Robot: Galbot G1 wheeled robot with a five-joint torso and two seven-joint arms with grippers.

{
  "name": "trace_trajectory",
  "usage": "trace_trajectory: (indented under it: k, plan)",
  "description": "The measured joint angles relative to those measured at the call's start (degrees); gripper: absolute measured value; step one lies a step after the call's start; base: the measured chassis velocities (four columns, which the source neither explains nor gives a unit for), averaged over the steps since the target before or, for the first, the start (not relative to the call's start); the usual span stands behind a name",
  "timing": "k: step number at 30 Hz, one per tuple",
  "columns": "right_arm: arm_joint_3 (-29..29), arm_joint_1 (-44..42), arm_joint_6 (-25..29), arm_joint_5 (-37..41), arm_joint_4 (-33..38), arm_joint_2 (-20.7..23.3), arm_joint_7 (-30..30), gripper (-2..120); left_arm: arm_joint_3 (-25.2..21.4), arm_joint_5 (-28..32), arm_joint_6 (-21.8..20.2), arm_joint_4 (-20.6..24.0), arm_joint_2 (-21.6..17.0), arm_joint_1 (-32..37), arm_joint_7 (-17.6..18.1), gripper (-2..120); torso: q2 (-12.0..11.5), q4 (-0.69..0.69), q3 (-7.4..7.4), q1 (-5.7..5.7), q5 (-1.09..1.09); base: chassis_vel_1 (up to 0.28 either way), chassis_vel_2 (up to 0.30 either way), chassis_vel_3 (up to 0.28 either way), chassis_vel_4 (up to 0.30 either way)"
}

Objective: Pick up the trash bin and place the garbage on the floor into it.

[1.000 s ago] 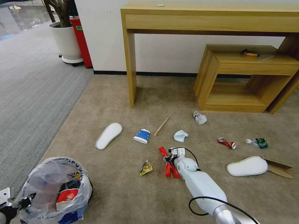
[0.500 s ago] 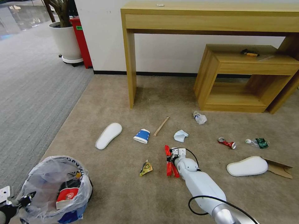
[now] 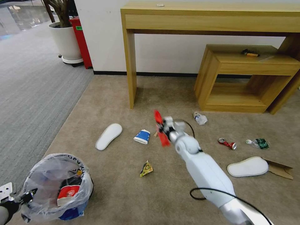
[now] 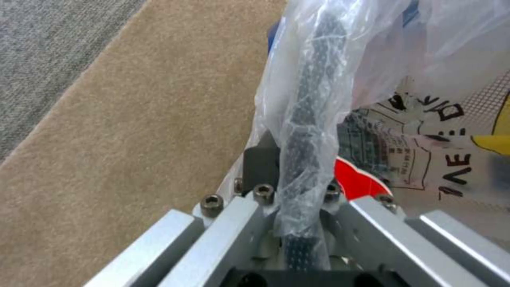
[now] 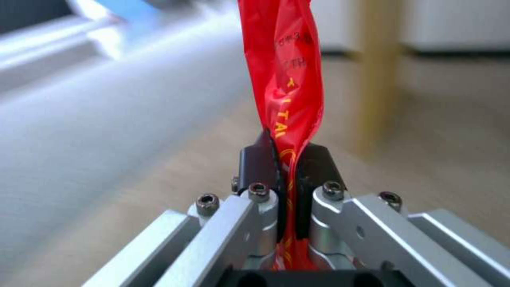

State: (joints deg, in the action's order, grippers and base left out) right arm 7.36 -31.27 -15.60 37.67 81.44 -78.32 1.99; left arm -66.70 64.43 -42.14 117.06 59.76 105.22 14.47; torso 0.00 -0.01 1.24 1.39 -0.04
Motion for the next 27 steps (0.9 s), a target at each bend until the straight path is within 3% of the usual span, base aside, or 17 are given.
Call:
trace_trajectory:
  k: [3,8,11,19,27]
  plan:
    - [7.1,5.1,1.3,4.7,0.8,-3.2,2.4,2,0.4,0.1,0.0,0.1,0.0,-0.4,0.6,0,0.0,0.02,0.00,0.00,0.00,0.000,0.000,0.000,0.000]
    - [13.5,9.0,2.7,7.4,0.8,-7.4,5.0,2,0.7,0.3,0.0,0.4,-0.2,-0.8,1.1,0,0.0,0.02,0.00,0.00,-0.01,0.000,0.000,0.000,0.000]
    - [19.7,11.6,3.5,10.6,1.0,-12.5,7.6,2,0.9,0.9,0.0,1.0,-0.8,-1.2,1.8,0,0.0,0.02,0.00,0.00,-0.01,0.000,0.000,0.000,0.000]
    - [27.5,11.7,5.2,10.4,-1.8,-14.1,9.7,2,1.6,2.2,0.0,2.8,-2.1,-1.5,2.6,0,0.0,-0.02,0.00,-0.01,0.00,0.000,0.000,0.000,0.000]
    - [29.6,10.3,6.1,9.2,-3.7,-14.0,9.8,2,2.2,4.4,0.0,4.2,-2.7,-1.8,4.1,0,0.0,0.00,0.00,0.00,0.01,0.000,0.000,0.000,0.000]
